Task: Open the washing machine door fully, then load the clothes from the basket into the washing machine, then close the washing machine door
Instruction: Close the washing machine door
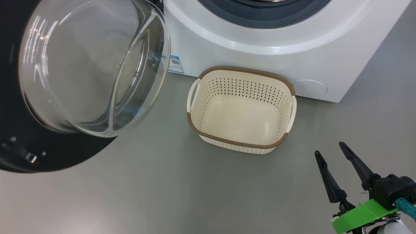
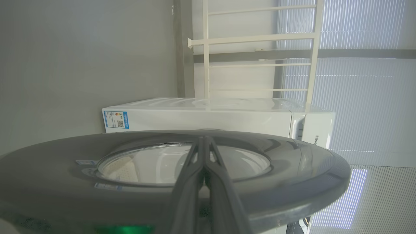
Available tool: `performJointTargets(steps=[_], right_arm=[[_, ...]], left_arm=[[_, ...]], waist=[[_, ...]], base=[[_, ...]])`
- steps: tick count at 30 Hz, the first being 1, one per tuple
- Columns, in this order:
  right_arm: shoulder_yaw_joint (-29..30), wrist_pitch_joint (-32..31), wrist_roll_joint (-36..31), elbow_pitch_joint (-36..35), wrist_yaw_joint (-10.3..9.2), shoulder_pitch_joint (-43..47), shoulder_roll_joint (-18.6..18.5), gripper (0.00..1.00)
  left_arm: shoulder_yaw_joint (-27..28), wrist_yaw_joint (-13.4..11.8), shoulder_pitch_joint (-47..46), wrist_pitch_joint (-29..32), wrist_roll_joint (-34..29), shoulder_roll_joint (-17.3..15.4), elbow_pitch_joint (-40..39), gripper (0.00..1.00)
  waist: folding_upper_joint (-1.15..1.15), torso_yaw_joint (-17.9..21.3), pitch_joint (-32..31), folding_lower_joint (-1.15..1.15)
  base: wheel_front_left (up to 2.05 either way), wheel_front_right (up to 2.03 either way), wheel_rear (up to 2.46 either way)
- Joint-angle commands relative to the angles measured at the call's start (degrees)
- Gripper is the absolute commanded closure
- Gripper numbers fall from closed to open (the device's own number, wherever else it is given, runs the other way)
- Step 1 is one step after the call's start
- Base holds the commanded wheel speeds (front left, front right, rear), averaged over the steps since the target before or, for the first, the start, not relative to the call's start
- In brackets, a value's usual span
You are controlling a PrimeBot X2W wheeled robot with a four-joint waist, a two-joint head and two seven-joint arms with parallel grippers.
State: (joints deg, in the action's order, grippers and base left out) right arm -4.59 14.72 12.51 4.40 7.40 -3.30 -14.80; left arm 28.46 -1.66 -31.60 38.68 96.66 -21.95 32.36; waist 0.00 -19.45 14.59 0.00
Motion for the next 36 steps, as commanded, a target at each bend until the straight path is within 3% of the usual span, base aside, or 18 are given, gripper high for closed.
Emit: performJointTargets(steps=[1, 36], right_arm=[[-1.1, 0.3, -0.3, -1.2, 0.09, 0.9, -0.4, 0.00], [-0.3, 0.3, 0.3, -0.9, 0.09, 2.4, 6.5, 0.00]], left_arm=[[0.5, -0.2, 0.6, 1.2, 0.4, -2.2, -2.0, 1.00], [-0.6, -8.0, 14.6, 7.3, 1.9, 4.3, -23.7, 1.00]], waist=[[0.00, 0.2, -0.2, 0.00], [0.00, 4.3, -5.5, 0.00]], base=[[0.00, 0.00, 0.00], [0.00, 0.00, 0.00]])
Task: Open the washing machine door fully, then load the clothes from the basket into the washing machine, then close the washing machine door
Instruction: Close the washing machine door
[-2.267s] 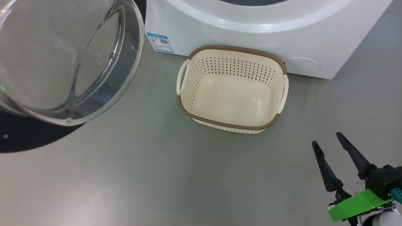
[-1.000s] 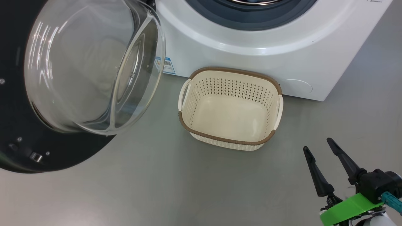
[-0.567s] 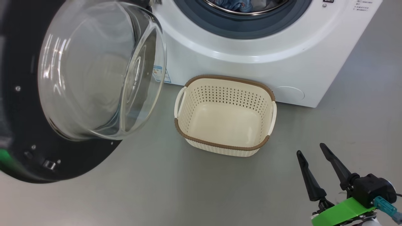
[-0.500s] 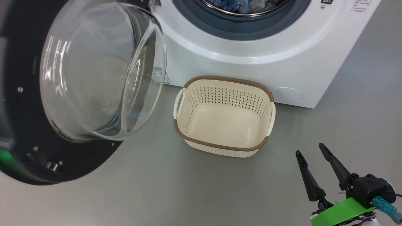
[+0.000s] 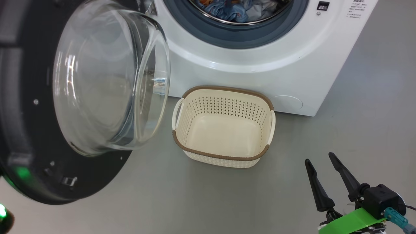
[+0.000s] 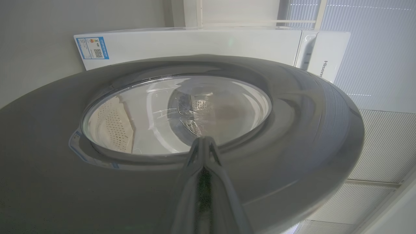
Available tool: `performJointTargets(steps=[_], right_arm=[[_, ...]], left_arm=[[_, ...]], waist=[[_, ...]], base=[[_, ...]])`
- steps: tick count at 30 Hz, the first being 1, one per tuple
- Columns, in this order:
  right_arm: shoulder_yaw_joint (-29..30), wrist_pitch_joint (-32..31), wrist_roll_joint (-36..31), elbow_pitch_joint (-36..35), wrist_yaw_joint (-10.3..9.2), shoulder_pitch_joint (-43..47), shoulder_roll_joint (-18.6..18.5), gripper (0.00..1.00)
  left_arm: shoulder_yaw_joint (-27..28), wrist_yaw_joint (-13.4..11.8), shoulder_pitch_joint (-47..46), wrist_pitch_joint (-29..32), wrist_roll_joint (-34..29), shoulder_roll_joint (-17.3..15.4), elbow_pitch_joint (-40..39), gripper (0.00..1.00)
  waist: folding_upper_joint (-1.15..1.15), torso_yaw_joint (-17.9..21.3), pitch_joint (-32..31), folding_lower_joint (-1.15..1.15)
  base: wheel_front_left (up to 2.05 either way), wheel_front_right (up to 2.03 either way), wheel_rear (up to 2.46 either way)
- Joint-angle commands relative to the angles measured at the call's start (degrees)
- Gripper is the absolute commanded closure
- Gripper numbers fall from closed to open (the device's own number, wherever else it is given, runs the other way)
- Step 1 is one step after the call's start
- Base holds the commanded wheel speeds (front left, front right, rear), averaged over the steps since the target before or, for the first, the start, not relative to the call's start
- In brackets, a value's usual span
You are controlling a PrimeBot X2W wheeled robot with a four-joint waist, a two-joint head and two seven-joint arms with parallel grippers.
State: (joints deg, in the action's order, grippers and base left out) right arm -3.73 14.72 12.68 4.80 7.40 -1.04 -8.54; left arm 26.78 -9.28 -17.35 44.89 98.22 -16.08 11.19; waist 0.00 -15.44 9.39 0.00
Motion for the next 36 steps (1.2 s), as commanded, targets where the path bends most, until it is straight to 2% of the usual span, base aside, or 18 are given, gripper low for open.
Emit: performJointTargets(steps=[1, 20, 36], right_arm=[[-1.0, 0.3, 0.2, -1.3, 0.09, 0.3, 0.3, 0.00], [-0.9, 0.3, 0.4, -1.0, 0.09, 1.0, 2.5, 0.00], [-1.0, 0.3, 0.5, -0.9, 0.09, 1.8, 3.2, 0.00]], left_arm=[[1.0, -0.5, 0.8, 1.1, 0.4, -1.3, -3.3, 1.00], [-0.9, -3.5, 4.9, 2.2, 1.3, 3.7, -12.8, 1.00], [-6.3, -4.9, 4.8, 2.0, 0.4, 8.8, -17.7, 1.00]], waist=[[0.00, 0.4, -0.4, 0.00], [0.00, 2.5, -2.0, 0.00], [0.00, 5.6, -3.0, 0.00]], base=[[0.00, 0.00, 0.00], [0.00, 0.00, 0.00], [0.00, 0.00, 0.00]])
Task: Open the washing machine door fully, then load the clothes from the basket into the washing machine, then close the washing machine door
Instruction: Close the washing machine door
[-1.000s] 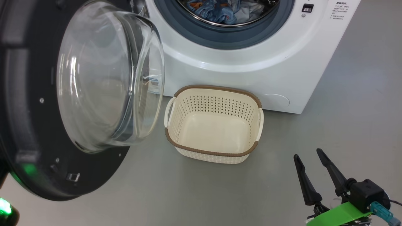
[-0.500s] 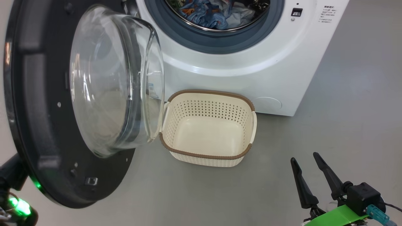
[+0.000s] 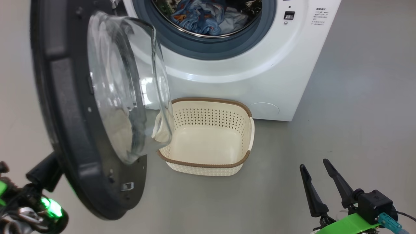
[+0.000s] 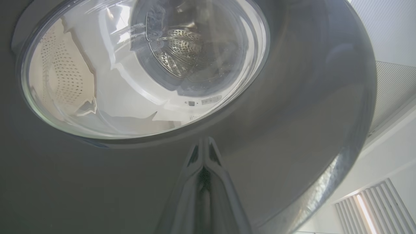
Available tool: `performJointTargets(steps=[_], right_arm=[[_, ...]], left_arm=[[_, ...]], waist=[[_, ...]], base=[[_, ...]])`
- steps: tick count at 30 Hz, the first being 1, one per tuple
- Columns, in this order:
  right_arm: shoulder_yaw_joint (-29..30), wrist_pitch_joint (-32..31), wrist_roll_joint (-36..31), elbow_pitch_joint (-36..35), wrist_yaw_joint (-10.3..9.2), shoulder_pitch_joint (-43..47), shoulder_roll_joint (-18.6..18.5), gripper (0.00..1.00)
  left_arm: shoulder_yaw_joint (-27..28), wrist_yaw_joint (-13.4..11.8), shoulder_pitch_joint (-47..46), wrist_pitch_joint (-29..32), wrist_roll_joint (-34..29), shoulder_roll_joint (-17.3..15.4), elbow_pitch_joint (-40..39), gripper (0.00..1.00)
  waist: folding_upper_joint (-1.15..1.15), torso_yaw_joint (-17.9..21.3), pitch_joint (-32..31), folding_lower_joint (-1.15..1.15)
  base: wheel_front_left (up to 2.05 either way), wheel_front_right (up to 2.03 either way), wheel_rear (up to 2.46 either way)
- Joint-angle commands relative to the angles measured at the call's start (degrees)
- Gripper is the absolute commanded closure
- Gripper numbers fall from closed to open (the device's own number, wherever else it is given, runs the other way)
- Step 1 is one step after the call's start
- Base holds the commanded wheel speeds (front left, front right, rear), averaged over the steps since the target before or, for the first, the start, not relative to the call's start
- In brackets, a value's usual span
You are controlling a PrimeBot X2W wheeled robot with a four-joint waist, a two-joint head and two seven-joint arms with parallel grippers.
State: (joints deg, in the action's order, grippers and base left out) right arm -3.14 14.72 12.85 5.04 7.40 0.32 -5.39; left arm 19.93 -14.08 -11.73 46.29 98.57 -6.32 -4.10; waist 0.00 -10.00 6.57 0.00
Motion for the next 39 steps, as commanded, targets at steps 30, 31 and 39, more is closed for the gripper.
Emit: performJointTargets(steps=[30, 31, 39], right_arm=[[-1.6, 0.3, 0.2, -1.4, 0.09, 1.6, -0.8, 0.00], [-1.5, 0.3, 0.2, -1.4, 0.09, 1.6, -0.8, 0.00], [-1.5, 0.3, 0.2, -1.4, 0.09, 1.4, -0.8, 0.00]], left_arm=[[-11.7, 6.3, -8.4, -8.9, 2.0, 3.4, 6.2, 1.00], [-12.1, 6.7, -8.9, -9.4, 2.0, 3.4, 6.7, 1.00], [-14.1, 9.1, -12.3, -12.3, 2.2, 3.4, 11.1, 1.00]], waist=[[0.00, 6.4, -1.5, 0.00], [0.00, 6.6, -1.5, 0.00], [0.00, 9.2, -1.5, 0.00]], base=[[0.00, 0.00, 0.00], [0.00, 0.00, 0.00], [0.00, 0.00, 0.00]])
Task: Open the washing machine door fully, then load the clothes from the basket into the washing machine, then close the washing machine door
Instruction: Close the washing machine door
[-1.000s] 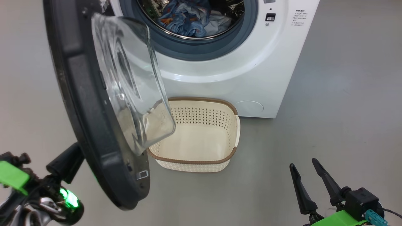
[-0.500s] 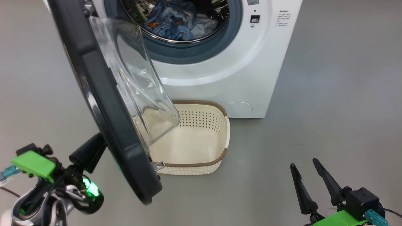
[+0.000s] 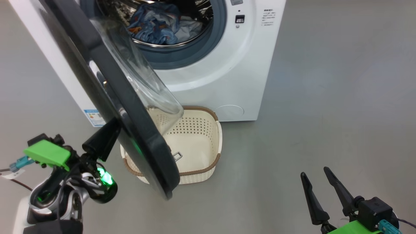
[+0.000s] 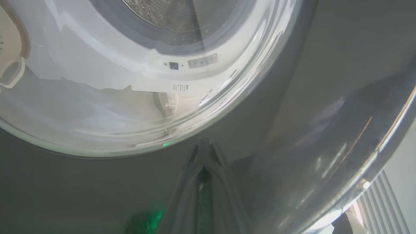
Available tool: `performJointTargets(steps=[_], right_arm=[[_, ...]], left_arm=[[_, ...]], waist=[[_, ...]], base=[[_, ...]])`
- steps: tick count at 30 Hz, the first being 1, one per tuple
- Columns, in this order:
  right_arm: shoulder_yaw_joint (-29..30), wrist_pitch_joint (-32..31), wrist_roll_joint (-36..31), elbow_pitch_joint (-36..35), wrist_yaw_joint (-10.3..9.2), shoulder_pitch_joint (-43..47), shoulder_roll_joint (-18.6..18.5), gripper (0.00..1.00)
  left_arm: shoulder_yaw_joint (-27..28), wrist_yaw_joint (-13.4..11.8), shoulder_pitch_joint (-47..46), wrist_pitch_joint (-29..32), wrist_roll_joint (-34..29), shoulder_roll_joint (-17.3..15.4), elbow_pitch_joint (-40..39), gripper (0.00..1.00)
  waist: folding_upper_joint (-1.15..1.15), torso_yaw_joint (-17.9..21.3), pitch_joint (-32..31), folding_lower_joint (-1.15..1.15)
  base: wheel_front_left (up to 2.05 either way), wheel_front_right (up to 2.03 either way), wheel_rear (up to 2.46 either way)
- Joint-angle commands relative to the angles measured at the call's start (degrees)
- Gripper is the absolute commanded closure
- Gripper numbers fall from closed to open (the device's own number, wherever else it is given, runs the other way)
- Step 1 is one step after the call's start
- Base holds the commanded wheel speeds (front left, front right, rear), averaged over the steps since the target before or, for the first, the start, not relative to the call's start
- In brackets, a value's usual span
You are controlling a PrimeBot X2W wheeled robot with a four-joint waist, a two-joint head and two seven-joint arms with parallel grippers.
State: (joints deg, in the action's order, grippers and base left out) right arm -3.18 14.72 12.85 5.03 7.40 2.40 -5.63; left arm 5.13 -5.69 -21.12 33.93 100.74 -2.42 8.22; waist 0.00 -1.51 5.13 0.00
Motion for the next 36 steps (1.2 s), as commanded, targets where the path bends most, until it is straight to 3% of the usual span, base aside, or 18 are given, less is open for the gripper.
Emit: performJointTargets(steps=[1, 15, 36], right_arm=[[-1.5, 0.3, 0.2, -1.4, 0.09, -0.7, -0.5, 0.00], [-1.6, 0.3, 0.2, -1.1, 0.09, -0.6, -0.2, 0.00], [-3.0, 0.3, 0.0, -0.5, 0.09, -1.6, -0.5, 0.00]], left_arm=[[0.6, 0.9, -3.2, -0.3, 0.1, -0.5, -0.7, 1.00], [-4.3, 4.0, -11.0, -6.8, 0.3, -0.5, 7.6, 1.00], [-18.8, 9.6, -25.9, -19.4, 6.0, -0.5, 24.0, 1.00]], waist=[[0.00, 1.1, 0.0, 0.00], [0.00, 3.4, -0.3, 0.00], [0.00, 3.3, 0.3, 0.00]], base=[[0.00, 0.00, 0.00], [0.00, 0.00, 0.00], [0.00, 0.00, 0.00]])
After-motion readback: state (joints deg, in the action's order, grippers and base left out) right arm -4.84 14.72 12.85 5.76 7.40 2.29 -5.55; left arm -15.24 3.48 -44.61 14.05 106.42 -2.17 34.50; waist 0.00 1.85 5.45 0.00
